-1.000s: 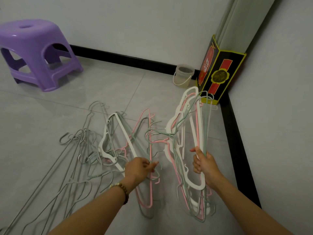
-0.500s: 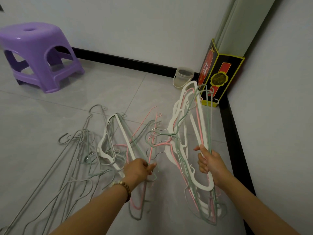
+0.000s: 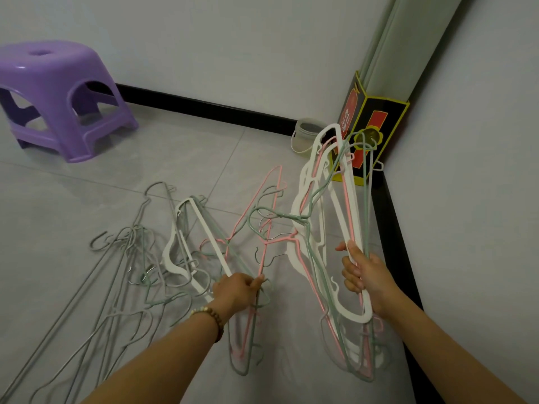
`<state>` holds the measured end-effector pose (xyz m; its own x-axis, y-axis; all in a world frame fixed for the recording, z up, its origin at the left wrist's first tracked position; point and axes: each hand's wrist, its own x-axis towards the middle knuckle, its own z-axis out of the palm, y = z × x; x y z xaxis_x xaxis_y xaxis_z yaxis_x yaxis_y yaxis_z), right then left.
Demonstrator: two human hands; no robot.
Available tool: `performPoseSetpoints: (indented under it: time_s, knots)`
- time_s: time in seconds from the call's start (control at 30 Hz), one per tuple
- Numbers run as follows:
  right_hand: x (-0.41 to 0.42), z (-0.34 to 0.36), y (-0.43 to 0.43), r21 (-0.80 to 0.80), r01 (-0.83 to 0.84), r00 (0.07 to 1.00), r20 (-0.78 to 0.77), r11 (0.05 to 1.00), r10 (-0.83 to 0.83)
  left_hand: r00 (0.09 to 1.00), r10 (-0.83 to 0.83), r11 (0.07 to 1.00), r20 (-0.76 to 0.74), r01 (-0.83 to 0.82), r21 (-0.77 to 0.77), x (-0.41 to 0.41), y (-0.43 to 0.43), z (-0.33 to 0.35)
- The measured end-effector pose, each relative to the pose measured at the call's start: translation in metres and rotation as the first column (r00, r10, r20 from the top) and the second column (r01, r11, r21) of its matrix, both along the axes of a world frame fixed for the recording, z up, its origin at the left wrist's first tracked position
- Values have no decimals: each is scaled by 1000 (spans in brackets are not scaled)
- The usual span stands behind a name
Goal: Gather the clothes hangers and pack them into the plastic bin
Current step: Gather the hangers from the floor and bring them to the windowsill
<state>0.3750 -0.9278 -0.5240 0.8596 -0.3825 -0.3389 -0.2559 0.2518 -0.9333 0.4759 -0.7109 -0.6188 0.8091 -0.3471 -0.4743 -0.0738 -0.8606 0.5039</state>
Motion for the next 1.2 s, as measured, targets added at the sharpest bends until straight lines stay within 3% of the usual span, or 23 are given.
performPoseSetpoints:
  time_s: [0.2,0.4,0.5,0.8,0.97,1.2]
  knots:
    - [-4,-5,-5,16,19,1000,-16,1000,-19,991,90,990,-99,-100,-100,7,0,-9]
    - [-8,-17,-14,-73,48,997,-61,996,-53,988,152,973,-7,-151,-175,12,-4,5]
    - [-13,-25,-15,-90,80,992,-90,993,-88,976,208,939,-69,-219,-267,17,-4,4]
    - [-14,-22,-15,58,82,995,-55,995,-78,963,265,911,-49,-266,-314,25,-9,9]
    - [-15,-17,-19,-91,71,995,-61,993,-77,956,288,888,-55,-288,-359,28,-9,11]
    - [-9,-26,-11,-350,184,971,-79,919,-224,945,327,877,-3,-305,-371,31,-8,19]
